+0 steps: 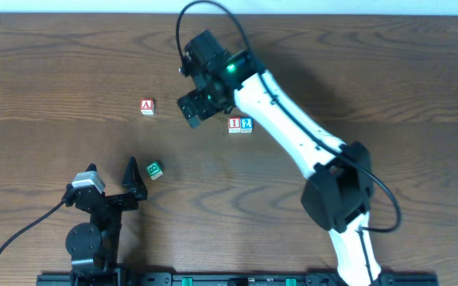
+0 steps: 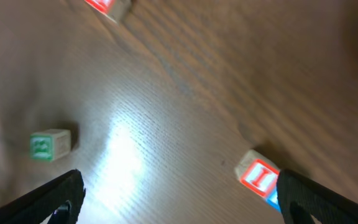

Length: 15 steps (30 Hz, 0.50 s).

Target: Spell out Ai2

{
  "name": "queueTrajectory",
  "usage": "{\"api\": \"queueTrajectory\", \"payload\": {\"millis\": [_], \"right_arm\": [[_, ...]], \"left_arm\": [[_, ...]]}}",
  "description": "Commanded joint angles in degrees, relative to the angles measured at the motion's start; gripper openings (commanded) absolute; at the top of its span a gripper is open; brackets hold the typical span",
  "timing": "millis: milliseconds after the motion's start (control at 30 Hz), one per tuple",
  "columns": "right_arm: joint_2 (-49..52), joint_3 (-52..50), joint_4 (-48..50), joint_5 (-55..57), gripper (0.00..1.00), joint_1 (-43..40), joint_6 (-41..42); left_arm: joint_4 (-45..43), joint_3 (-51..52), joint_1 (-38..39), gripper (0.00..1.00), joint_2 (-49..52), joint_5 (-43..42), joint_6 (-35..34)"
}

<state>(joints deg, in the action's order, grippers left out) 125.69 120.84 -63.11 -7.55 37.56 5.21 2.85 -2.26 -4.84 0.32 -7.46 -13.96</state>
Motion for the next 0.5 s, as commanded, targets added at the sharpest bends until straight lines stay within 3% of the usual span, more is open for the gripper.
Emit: {"api": "queueTrajectory", "payload": {"millis": [0, 133, 233, 333, 467], "right_arm": [[-6.58, 2.71, -2.89, -0.15, 0.99, -2.14, -6.69], [-13.88, 2.69, -11.65, 8.2, 0.99, -3.67, -6.6], [-17.22, 1.09, -15.56, 8.2, 0.99, -5.35, -5.11], [-21.38, -7.21, -16.33, 8.26, 0.99, -6.64, -2.8], [-32.15, -26.58, -9.68, 10.75, 0.99, -7.17, 0.48]], "left_arm": [[0.81, 1.99, -0.28, 0.95, -0.11, 0.39, -0.42], [0.79, 1.99, -0.28, 0.95, -0.11, 0.42, -0.42], [0.76, 1.99, -0.31, 0.95, -0.11, 0.63, -0.39], [0.76, 1.99, -0.31, 0.95, -0.11, 0.59, -0.42], [0.85, 1.99, -0.31, 0.95, -0.11, 1.79, -0.39]]}}
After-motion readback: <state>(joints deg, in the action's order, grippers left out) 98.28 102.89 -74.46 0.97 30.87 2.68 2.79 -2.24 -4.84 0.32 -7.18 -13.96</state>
